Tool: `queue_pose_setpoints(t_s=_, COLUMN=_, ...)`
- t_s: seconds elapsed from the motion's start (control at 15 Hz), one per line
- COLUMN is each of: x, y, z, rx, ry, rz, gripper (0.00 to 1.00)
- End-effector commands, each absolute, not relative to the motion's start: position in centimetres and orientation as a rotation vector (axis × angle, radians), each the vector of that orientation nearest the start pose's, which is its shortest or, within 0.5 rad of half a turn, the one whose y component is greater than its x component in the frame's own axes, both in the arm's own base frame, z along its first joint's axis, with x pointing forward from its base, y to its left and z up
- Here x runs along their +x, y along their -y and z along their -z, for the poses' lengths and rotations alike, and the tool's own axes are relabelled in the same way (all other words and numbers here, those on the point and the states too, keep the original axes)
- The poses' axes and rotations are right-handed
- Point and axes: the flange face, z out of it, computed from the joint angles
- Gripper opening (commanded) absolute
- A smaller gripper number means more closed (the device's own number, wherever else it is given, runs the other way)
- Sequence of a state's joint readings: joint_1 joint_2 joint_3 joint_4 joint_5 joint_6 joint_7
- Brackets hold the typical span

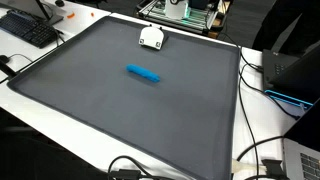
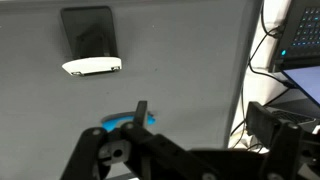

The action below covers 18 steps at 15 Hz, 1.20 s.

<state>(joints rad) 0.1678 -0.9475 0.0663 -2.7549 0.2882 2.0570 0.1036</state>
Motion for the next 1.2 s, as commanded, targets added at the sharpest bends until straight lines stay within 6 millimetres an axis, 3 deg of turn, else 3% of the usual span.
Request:
queue_pose_setpoints(t_s=0.0, x=28.5, y=-8.4, z=-49.1, rx=-2.876, ry=0.008, rz=0.298, gripper=1.0)
queue_pose_setpoints(t_s=0.27, x=28.6, y=-8.4, z=-48.7, rx=-2.879, ry=0.006, rz=0.283, gripper=1.0)
queue_pose_setpoints(t_s=0.4, x=30.4, y=-7.8, z=-47.7, rx=-2.875, ry=-0.212, rz=0.259, gripper=1.0)
queue_pose_setpoints(t_s=0.67, x=33.7, y=-7.5, z=-44.1, rx=-2.883, ry=-0.525, rz=0.266, gripper=1.0)
queue_pose_setpoints(t_s=1.13, x=38.3, y=-5.5, z=-37.0, rx=-2.828, ry=-1.054, rz=0.088, gripper=1.0)
